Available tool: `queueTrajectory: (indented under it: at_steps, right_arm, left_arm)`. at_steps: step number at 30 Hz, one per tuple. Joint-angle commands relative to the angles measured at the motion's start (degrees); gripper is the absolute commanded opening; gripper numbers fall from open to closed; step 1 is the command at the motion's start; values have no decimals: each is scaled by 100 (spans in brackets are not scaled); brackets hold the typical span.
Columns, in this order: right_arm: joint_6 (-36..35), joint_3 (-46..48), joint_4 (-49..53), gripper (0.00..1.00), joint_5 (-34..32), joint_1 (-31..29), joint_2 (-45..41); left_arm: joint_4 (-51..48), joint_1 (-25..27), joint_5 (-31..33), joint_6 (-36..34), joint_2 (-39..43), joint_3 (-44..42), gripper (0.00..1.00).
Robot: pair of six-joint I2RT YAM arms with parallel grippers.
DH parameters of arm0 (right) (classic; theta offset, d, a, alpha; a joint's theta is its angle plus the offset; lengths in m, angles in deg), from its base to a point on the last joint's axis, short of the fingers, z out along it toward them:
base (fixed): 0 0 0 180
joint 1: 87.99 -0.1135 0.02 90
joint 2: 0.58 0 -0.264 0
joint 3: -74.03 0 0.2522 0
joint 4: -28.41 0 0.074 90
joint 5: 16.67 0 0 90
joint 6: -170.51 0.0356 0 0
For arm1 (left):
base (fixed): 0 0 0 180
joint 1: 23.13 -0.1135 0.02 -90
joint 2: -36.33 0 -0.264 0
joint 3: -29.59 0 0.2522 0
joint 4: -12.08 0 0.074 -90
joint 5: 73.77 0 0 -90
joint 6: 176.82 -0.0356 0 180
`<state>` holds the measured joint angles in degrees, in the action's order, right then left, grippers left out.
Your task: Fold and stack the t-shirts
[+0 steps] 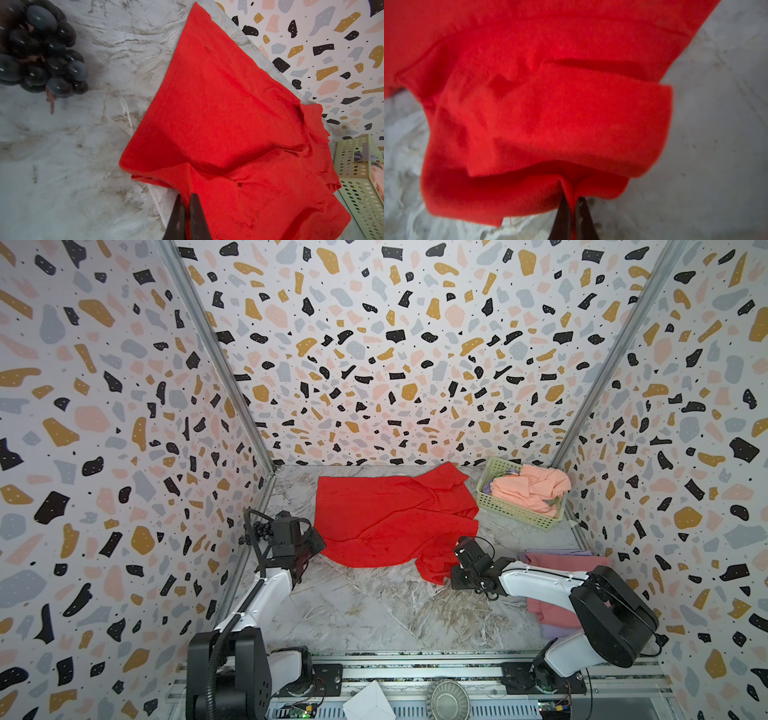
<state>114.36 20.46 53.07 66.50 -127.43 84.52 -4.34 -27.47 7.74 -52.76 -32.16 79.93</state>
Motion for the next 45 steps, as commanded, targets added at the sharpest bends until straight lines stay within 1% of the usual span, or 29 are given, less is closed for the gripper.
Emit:
queueTrajectory:
  at_steps: [1, 5, 7, 10, 13, 16, 19, 22, 24, 27, 30, 32, 36, 40, 42, 45]
  right_arm:
    - [-331, -505, 616, 0, -707, 39, -1005]
    - [-1066, -1467, 243, 0, -1064, 201, -2067]
    - [-1481, -1925, 7, 0, -1075, 259, -2463]
    - [-2065, -2526, -168, 0, -1030, 262, -2861]
    - [-2609, -3305, -310, 0, -884, 261, -3057]
    - [-3191, -4108, -672, 0, -647, 261, -3064]
    - [-3823, -4913, -1013, 0, -509, 257, -2763]
    - [-4327, -5683, -1160, 0, -477, 269, -2226]
    - [-4573, -6093, -1311, 0, -501, 329, -1770]
    - [-4472, -6400, -1386, 0, -286, 604, -1235]
    - [-3853, -6587, -1438, 0, 364, 1210, -657]
    - [-3543, -6696, -1490, 0, 672, 1503, -307]
    - [-3308, -7036, -1666, 0, 1034, 1746, 367]
    - [-3154, -7900, -1599, 0, 1250, 1916, 1151]
    - [-3113, -8621, -1436, 0, 1331, 2012, 1583]
    - [-3072, -9723, -1071, 0, 1409, 2107, 1981]
  left_arm:
    - [-134, -14, 22, -114, 256, 186, 0]
    - [-459, -14, -181, -184, 794, 565, 0]
    - [-630, -14, -407, -263, 1179, 812, 0]
    - [-1063, -14, -739, -553, 1690, 1336, 0]
    - [-1438, -14, -680, -816, 2197, 1991, 0]
    - [-1760, -14, -411, -1060, 2448, 2884, 0]
    - [-1875, -14, -163, -1201, 2429, 3630, 0]
    - [-1681, -14, -5, -1218, 2276, 3965, 0]
    - [-1477, -14, -19, -1147, 2049, 3974, 0]
    - [-1070, -14, -231, -977, 1698, 3788, 0]
    - [-729, -14, -261, -881, 1304, 3570, 0]
    - [-535, -14, -288, -885, 1038, 3505, 0]
    - [-186, -14, -460, -779, 396, 3542, 0]
    - [108, -14, -536, -583, -233, 3787, 0]
    - [153, -14, -598, -518, -521, 4142, 0]
    - [-9, -14, -558, -579, -679, 4787, 0]
